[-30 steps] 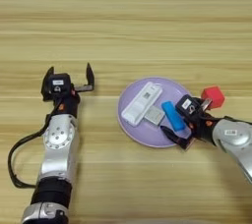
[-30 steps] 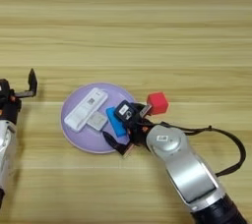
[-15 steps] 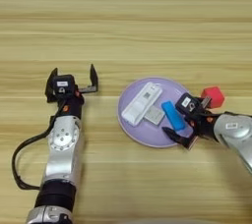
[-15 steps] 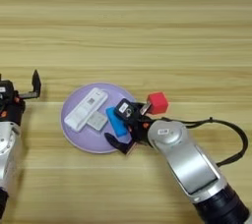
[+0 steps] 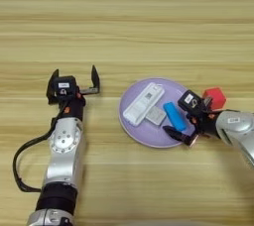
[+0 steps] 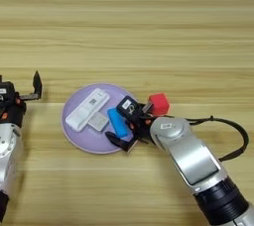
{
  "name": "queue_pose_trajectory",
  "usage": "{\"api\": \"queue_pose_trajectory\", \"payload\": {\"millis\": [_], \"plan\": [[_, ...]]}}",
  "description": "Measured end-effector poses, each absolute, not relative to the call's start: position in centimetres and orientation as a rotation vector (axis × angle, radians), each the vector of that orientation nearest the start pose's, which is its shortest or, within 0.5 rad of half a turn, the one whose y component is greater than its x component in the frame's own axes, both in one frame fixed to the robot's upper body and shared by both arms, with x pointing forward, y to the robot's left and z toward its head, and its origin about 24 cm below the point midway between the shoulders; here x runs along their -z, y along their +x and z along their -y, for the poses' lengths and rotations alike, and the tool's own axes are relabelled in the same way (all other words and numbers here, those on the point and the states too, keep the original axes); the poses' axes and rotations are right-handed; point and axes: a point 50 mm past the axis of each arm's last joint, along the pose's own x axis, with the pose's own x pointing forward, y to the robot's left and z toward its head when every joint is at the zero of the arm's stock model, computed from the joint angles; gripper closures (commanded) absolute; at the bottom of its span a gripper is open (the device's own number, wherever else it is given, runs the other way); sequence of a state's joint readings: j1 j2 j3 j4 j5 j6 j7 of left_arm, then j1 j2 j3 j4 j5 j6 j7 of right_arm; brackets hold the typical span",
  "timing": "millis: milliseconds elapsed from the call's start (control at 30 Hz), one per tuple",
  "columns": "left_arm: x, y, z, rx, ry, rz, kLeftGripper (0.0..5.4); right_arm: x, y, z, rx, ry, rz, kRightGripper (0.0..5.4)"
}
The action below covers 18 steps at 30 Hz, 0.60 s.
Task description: Move the objects on the table
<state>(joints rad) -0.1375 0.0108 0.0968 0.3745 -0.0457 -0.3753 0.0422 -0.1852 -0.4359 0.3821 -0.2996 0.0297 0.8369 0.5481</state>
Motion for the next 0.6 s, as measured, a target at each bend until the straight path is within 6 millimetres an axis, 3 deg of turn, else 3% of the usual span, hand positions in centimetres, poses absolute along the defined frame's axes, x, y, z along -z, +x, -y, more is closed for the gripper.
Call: {"api": "queue_pose_trajectory", "payload": {"millis": [600], "plan": [[-2.58,27.19,-16.84,-0.119,-0.042,0.131,0.00,-4.95,23.98,11.85,-0.809,-0.399,-0.566,2.35]]}}
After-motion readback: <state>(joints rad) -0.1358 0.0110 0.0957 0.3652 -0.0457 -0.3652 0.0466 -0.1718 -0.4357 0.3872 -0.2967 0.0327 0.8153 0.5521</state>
